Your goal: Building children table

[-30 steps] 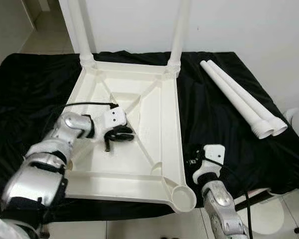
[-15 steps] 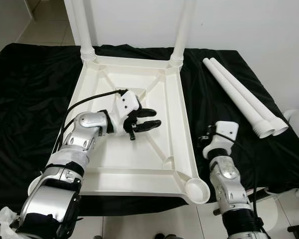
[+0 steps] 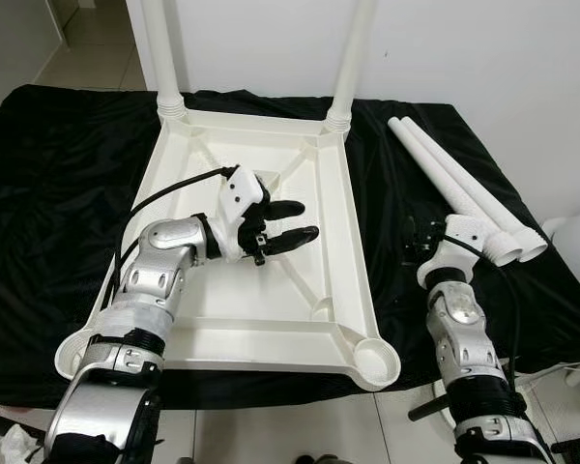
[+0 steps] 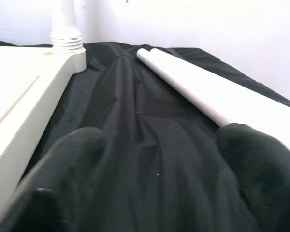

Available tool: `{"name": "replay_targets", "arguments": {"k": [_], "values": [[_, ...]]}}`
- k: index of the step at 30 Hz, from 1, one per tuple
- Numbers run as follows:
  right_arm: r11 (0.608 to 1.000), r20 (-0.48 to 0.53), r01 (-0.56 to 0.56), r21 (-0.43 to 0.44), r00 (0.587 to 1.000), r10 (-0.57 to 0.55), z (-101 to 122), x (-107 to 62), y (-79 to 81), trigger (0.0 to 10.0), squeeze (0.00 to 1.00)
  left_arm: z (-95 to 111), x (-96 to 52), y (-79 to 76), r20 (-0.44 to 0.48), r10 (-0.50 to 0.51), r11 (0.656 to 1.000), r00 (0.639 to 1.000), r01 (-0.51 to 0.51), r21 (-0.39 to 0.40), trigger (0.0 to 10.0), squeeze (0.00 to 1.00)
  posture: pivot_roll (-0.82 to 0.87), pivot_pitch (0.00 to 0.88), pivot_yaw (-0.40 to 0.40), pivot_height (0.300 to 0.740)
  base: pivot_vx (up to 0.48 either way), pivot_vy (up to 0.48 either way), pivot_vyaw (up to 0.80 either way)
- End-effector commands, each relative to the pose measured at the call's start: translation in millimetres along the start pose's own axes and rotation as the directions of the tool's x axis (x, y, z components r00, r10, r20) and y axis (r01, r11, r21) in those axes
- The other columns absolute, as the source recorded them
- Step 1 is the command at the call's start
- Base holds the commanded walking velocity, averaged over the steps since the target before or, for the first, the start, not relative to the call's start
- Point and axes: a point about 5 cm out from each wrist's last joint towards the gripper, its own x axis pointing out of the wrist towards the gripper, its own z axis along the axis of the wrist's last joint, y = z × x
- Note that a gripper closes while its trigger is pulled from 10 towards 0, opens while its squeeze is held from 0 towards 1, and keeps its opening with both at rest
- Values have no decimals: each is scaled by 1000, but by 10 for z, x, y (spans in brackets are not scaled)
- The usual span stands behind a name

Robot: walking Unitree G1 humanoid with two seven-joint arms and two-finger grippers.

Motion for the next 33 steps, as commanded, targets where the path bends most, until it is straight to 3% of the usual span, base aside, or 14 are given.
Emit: {"name": "replay_targets", "arguments": {"k": [1,5,7,8,9,10,11,15,20,33], "values": [[999,1,50,3,999,-50,-10,19,-130,10000,1000,-44,-34,151,-15,396,918,918,-396,-25,10000,1000,23,54,-80,740,0,0,0],[992,18,119,-37,993,-118,18,56,-284,10000,1000,-52,5,182,-52,526,850,849,-527,-11,10000,1000,24,51,-82,740,0,0,0],[991,22,127,-41,992,-126,23,60,-302,10000,1000,-56,8,186,-60,543,839,838,-544,-11,10000,1000,24,51,-82,740,0,0,0],[987,15,154,-38,988,-153,26,87,-371,10000,1000,-57,22,205,-73,578,812,813,-582,-46,10000,0,24,49,-85,740,0,0,0],[984,10,174,-40,985,-173,31,108,-425,10000,894,-58,38,219,-85,603,789,793,-609,-83,10000,0,23,52,-83,740,0,0,0],[981,4,191,-36,982,-191,37,126,-473,10000,349,-52,61,221,-94,620,773,779,-627,-98,10000,0,23,52,-83,740,0,0,0],[979,0,201,-34,980,-201,41,137,-500,10000,0,-48,76,220,-98,629,764,771,-637,-105,10000,0,23,52,-83,740,0,0,0],[978,8,204,37,979,-204,46,142,-526,10000,0,-17,141,190,-80,620,775,780,-625,-91,10000,0,24,52,-84,740,0,0,0],[946,-18,278,164,960,-279,-62,71,-582,10000,0,7,263,140,-76,633,768,770,-638,-63,10000,0,27,50,-81,740,0,0,0],[872,-85,390,297,920,-382,-311,-131,-661,10000,0,72,354,108,-56,643,761,764,-646,-66,10000,0,21,59,-72,740,0,0,0]]}}
